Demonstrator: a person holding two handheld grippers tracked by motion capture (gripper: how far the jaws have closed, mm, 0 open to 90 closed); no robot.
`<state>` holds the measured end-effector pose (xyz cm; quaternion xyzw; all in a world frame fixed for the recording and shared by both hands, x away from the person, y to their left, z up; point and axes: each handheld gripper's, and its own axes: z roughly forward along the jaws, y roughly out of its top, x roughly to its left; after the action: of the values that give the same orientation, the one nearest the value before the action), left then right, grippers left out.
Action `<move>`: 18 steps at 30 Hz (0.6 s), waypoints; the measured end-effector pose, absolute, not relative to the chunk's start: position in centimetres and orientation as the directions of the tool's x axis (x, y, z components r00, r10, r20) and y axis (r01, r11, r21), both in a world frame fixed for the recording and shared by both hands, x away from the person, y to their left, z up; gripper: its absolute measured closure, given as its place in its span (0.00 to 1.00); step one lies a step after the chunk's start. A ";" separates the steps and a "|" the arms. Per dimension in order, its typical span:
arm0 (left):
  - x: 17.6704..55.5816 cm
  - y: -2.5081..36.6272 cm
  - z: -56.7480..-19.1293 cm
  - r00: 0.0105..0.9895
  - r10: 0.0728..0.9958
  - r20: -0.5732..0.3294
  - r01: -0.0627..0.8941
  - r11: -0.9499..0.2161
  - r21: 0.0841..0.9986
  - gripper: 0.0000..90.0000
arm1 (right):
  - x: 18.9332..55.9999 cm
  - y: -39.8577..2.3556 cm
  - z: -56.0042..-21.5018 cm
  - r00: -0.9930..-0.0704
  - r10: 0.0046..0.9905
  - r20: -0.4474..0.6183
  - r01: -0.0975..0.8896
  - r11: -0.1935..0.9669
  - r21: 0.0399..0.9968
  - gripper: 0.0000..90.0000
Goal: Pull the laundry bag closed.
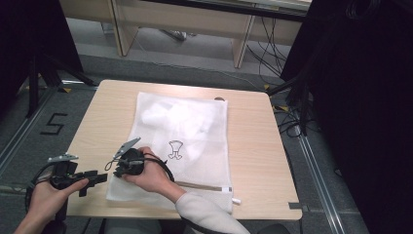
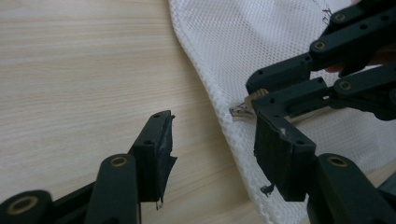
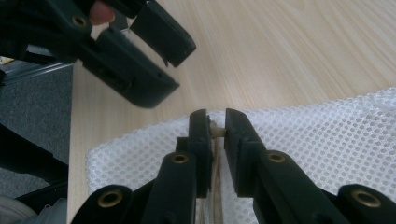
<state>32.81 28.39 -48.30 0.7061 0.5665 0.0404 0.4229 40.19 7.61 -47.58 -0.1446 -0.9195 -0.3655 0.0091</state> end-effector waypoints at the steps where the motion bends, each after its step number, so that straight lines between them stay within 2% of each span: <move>1: 32.8 28.2 -48.4 0.365 0.828 -0.426 0.765 -0.006 0.644 0.51 | 40.2 7.7 -47.5 -0.959 0.255 0.124 0.271 0.691 0.671 0.91; 5: 32.9 27.7 -48.6 0.385 0.811 -0.439 0.769 -0.019 0.639 0.52 | 40.2 7.7 -47.3 -0.963 0.251 0.100 0.252 0.706 0.662 0.91; 10: 33.1 26.9 -49.0 0.415 0.776 -0.475 0.793 -0.052 0.607 0.54 | 40.1 7.7 -46.9 -0.958 0.260 0.123 0.273 0.691 0.669 0.91; 18: 33.4 26.0 -49.9 0.440 0.740 -0.510 0.823 -0.105 0.558 0.63 | 40.0 7.7 -46.2 -0.962 0.252 0.107 0.256 0.689 0.678 0.91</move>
<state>33.44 26.05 -49.89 0.7416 0.5269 -0.0509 0.4121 39.99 7.71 -46.16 -0.1380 -0.9191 -0.3691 0.0029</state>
